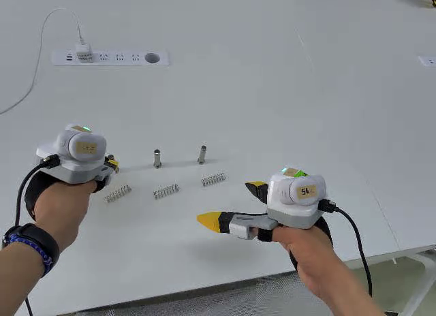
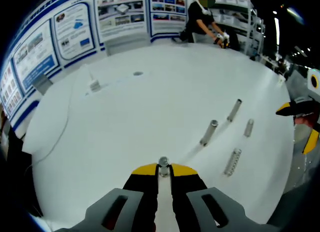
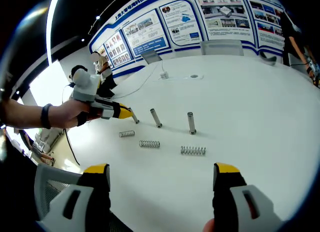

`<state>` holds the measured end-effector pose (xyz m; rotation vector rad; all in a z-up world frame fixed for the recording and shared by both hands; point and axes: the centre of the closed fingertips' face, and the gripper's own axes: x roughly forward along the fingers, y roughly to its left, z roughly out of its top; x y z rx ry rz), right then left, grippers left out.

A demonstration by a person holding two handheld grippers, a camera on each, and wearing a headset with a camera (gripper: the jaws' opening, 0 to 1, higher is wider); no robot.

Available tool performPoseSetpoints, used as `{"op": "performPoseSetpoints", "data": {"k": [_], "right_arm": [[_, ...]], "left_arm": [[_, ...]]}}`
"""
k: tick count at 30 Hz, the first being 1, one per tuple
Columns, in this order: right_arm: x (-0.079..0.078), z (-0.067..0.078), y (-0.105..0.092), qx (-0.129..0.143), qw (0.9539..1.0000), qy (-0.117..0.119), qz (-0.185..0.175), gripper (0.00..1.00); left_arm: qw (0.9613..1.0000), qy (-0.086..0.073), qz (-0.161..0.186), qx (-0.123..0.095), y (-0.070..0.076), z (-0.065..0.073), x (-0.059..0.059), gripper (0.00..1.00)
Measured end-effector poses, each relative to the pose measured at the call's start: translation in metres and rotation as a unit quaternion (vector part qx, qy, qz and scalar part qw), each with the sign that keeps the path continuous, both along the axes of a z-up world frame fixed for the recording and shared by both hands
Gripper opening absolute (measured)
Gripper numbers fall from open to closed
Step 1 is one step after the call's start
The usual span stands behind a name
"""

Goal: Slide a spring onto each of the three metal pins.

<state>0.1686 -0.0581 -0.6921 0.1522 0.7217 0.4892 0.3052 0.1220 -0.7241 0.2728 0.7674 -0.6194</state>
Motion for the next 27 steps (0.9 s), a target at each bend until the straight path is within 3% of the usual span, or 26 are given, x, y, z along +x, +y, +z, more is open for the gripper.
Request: {"op": "performPoseSetpoints", "data": {"k": [17,27], "right_arm": [[0.001,-0.003,0.004,0.006,1.0,0.002,0.006,0.86],[0.002,-0.005,0.002,0.005,0.9999,0.003,0.011,0.86]], "left_arm": [[0.9996,0.029,0.005,0.0,0.013,-0.009,-0.014,0.21],[0.9988,0.046,0.015,0.008,0.027,-0.017,-0.037,0.27]]}}
